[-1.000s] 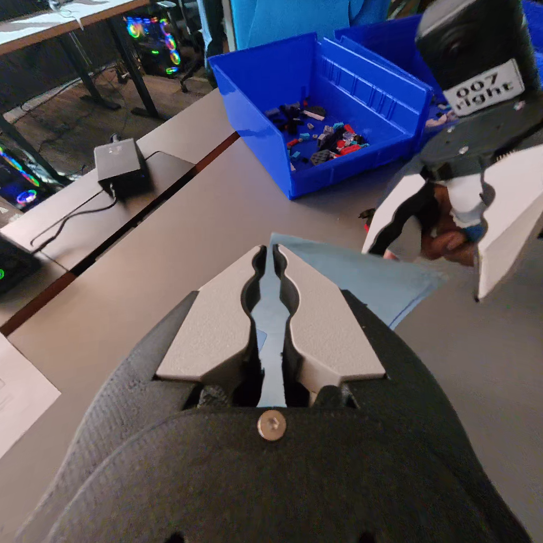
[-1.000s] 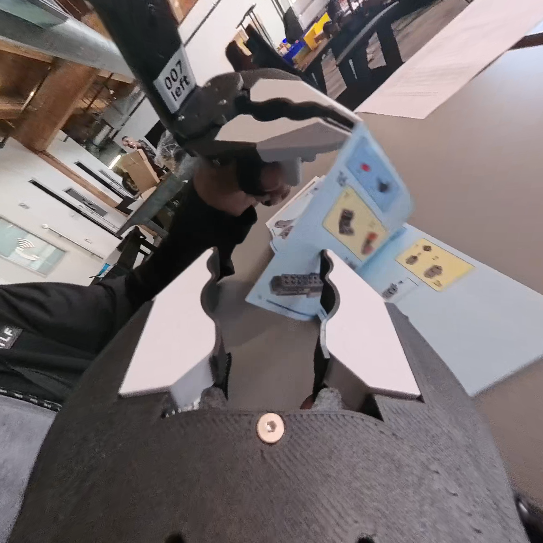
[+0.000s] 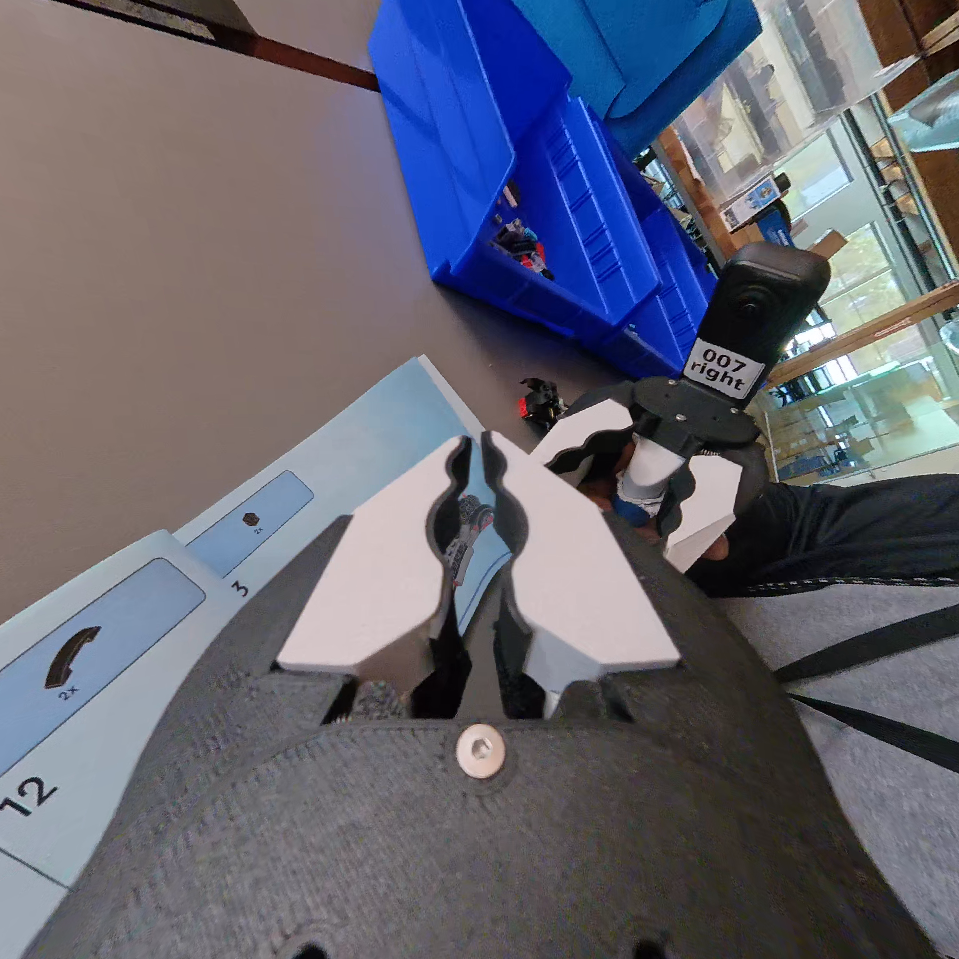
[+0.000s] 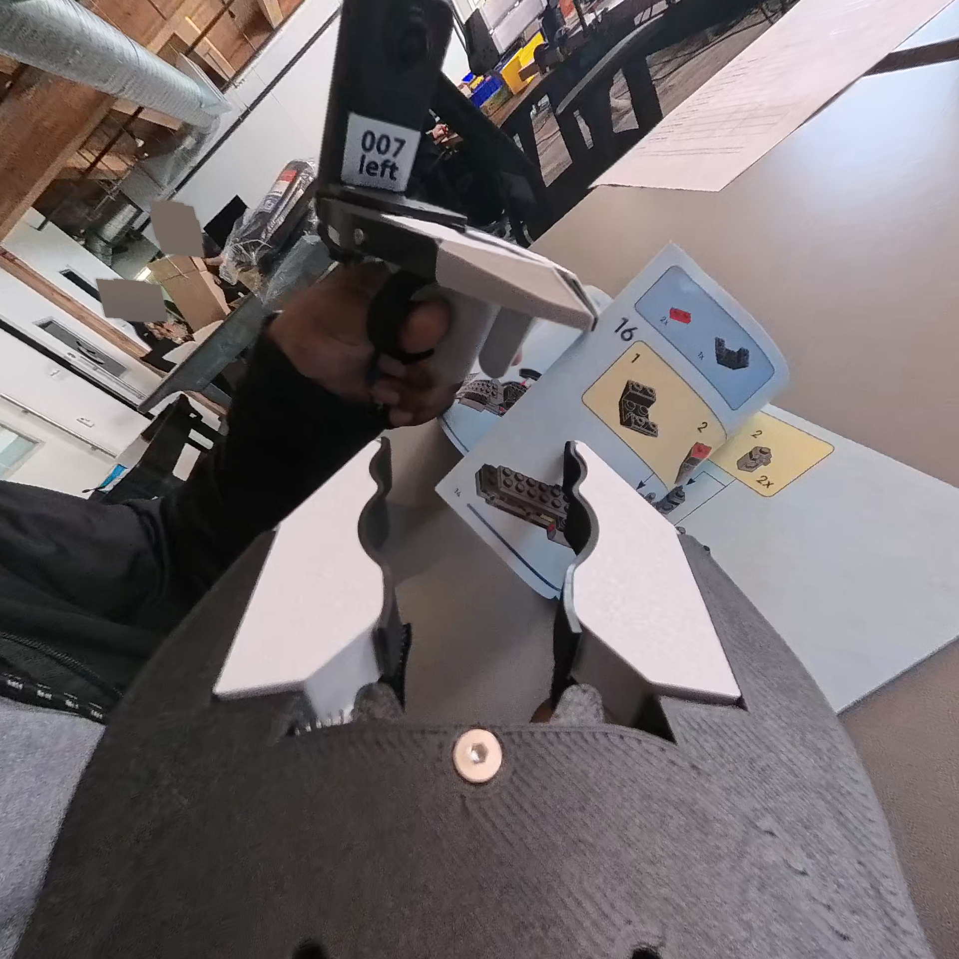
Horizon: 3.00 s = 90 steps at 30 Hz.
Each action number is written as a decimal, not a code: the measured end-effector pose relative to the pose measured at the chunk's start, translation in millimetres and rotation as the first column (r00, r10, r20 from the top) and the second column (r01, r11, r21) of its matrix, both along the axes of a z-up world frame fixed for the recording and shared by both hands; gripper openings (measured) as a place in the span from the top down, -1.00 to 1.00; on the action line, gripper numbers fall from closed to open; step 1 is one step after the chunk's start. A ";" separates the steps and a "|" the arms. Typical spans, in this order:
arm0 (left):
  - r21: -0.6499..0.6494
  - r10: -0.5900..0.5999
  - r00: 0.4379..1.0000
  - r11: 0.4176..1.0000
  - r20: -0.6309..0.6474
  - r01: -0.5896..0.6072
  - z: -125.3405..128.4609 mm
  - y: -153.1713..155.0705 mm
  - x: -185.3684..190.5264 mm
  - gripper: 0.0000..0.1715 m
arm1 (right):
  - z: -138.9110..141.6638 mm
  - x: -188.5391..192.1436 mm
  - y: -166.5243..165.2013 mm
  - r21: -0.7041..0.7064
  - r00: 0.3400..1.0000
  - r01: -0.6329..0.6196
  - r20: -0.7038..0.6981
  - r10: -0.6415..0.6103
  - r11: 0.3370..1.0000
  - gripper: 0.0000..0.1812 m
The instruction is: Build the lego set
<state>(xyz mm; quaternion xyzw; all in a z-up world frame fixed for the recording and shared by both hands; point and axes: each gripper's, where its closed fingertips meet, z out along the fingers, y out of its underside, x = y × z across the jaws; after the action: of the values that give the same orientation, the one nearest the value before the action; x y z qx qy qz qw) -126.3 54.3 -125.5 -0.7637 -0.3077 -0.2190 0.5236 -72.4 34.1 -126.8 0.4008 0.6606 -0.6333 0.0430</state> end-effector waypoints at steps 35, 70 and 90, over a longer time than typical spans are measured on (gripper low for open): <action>0.154 -0.006 0.999 0.988 0.053 -0.002 18.3 -4.4 4.7 1.00 | -20.7 -22.3 2.2 0.069 0.977 0.166 0.122 -0.174 0.984 0.02; 0.321 -0.213 0.974 0.930 0.073 0.179 43.6 -10.4 32.2 0.82 | -0.5 -12.8 -8.9 -0.128 0.990 0.031 0.144 -0.012 0.991 0.43; 0.319 -0.120 0.988 0.944 0.097 0.084 39.8 -5.2 20.1 1.00 | -2.9 -16.1 -3.3 0.141 0.987 0.157 -0.054 -0.150 0.978 0.05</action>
<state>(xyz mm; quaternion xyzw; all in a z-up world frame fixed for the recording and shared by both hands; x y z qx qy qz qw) -106.2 49.2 -85.7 -0.6716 -0.2585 -0.3356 0.6079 -88.6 30.8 -129.6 0.4388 0.6728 -0.5936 -0.0496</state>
